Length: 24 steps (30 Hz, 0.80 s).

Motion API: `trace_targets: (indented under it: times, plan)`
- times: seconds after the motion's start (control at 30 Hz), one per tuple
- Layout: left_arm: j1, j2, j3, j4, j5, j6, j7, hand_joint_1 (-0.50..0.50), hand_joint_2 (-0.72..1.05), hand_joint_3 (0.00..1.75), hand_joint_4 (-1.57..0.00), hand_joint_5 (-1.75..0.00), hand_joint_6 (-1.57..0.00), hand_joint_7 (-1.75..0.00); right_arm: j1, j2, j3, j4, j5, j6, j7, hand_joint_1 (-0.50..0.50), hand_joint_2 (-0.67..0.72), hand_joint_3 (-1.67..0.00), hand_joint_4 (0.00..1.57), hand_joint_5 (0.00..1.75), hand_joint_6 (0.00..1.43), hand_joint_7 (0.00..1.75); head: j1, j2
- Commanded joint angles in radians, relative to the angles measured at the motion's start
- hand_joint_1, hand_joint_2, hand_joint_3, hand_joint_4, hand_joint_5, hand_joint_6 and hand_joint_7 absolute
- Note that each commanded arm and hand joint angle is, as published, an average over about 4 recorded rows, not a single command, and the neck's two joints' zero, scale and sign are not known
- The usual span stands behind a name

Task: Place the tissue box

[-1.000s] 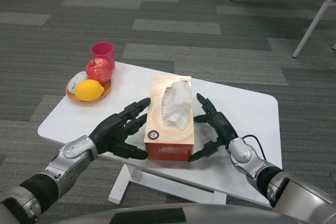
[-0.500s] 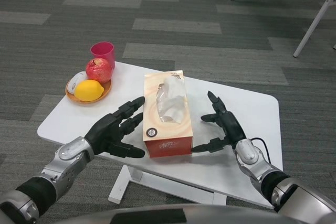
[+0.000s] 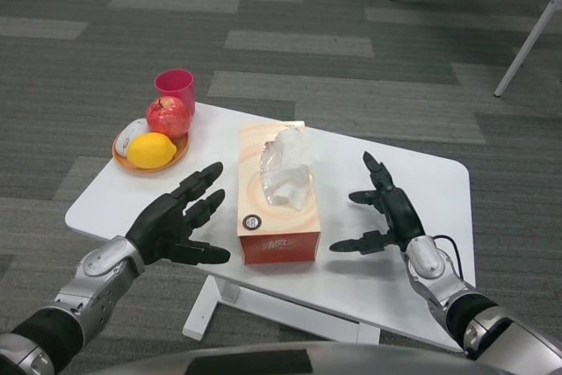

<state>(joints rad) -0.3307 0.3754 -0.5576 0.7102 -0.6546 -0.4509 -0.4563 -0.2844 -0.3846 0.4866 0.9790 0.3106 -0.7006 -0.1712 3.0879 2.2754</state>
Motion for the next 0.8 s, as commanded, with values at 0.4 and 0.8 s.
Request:
trace_targets:
  times: [0.4, 0.8]
  plan:
    - [0.024, 0.011, 0.073, -0.085, 0.02, 0.001, 0.002, 0.5, 0.78, 0.0, 0.0, -0.1, 0.0, 0.0, 0.014, -0.013, -0.013, -0.021, 0.002, -0.004, 0.003, -0.33, -0.29, -0.24, 0.18, 0.78, 0.0, 0.07, -0.002, 0.003]
    - [0.104, 0.02, 0.309, -0.179, 0.036, 0.001, 0.005, 0.5, 0.78, 0.0, 0.0, -0.1, 0.0, 0.0, 0.022, -0.017, -0.07, -0.078, 0.002, -0.004, 0.003, -0.33, -0.29, -0.24, 0.17, 0.78, 0.0, 0.07, -0.001, 0.006]
